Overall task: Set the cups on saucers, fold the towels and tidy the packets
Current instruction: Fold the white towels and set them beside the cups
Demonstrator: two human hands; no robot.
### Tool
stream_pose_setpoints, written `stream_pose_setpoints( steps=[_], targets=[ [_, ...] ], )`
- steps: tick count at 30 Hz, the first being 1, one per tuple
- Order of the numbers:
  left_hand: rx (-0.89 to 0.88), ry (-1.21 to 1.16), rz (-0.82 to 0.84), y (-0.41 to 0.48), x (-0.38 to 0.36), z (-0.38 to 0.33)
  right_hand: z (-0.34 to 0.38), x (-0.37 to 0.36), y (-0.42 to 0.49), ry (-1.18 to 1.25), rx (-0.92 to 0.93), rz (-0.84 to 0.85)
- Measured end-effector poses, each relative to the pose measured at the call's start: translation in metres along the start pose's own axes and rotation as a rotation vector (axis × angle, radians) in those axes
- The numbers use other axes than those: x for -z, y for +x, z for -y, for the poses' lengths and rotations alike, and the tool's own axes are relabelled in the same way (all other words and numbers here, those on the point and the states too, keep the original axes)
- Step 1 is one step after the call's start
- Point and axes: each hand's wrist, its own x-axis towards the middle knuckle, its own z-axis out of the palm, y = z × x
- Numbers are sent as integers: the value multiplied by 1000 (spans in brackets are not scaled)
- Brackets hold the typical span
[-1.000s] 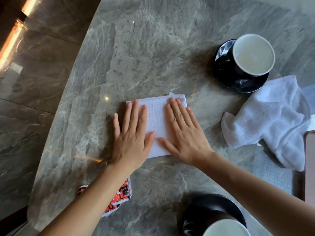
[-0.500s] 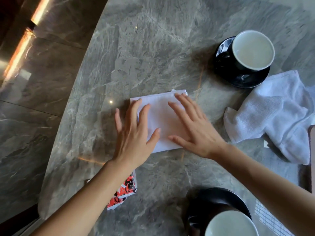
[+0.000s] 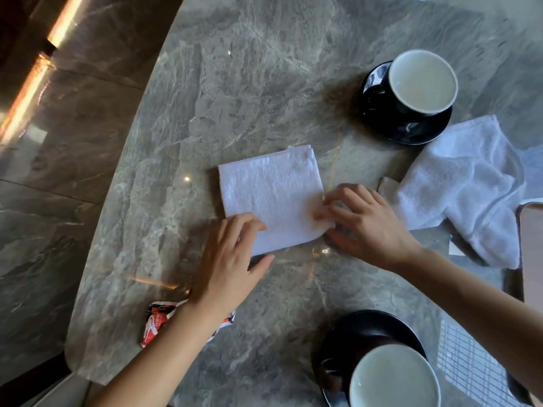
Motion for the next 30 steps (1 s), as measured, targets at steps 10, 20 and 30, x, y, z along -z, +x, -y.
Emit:
stream_pose_setpoints(
  steps=[10, 20, 30],
  targets=[
    [-2, 32, -21, 13, 8, -11, 3, -1, 15, 375, -92, -229],
    [171, -350, 1, 18, 17, -59, 3, 6, 37, 640, -359, -386],
    [645, -1043, 148, 8, -5, -74, -2, -6, 46, 506, -457, -349]
  ],
)
